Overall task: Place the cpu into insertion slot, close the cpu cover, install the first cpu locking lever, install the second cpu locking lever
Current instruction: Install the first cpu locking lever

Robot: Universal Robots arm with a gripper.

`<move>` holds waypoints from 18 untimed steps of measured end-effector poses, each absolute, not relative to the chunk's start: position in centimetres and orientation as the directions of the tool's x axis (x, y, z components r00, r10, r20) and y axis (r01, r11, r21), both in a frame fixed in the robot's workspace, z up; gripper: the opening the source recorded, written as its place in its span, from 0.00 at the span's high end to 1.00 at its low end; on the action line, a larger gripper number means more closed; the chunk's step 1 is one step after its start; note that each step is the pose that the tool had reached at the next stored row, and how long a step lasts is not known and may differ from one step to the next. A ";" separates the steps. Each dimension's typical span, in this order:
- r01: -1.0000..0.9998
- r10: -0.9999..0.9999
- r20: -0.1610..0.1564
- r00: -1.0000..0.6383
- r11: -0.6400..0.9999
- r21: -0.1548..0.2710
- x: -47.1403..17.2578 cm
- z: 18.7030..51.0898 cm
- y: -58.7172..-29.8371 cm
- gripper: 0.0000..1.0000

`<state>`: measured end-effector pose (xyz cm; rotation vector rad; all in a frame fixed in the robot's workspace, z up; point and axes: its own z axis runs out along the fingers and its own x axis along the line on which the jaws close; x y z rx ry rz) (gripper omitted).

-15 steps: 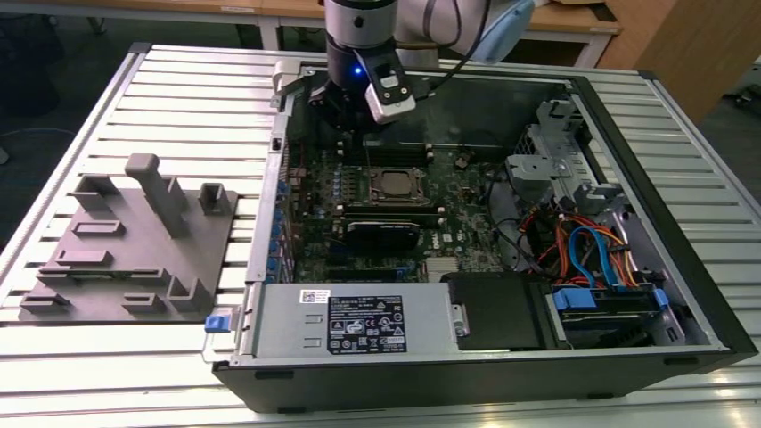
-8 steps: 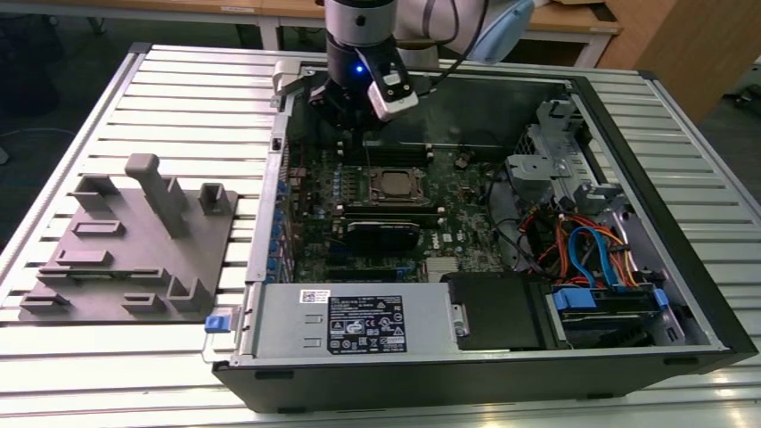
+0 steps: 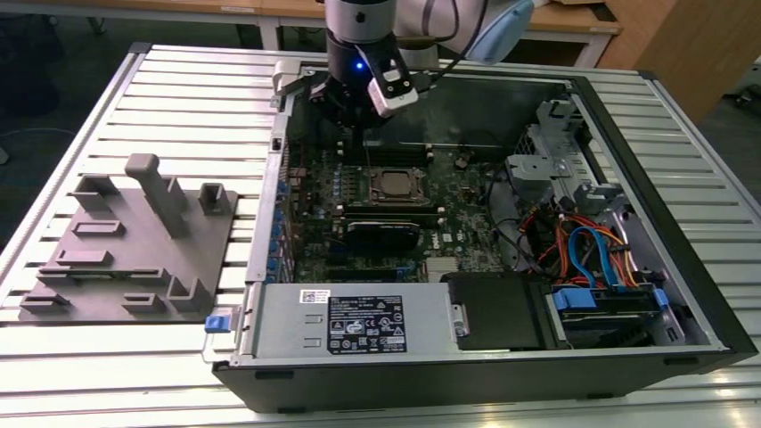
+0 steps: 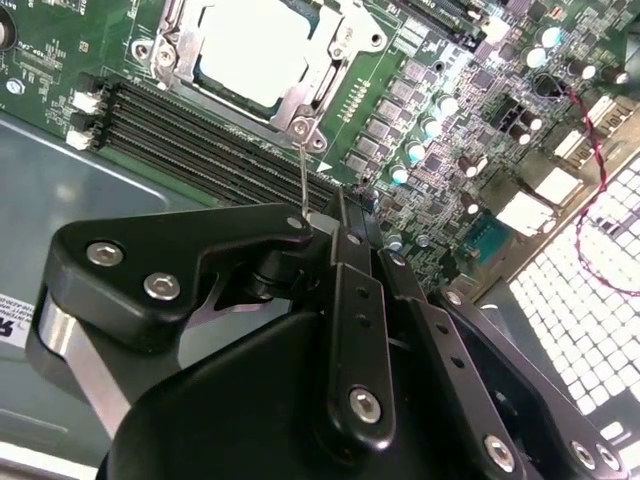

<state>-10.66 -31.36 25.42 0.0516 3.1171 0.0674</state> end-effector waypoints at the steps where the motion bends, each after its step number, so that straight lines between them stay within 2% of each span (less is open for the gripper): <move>1: 0.033 0.034 -0.023 -0.999 0.999 0.044 -10.7 25.4 -31.3 0.90; 18: 0.032 0.034 -0.023 -0.999 0.999 0.044 -9.4 25.4 -31.0 0.90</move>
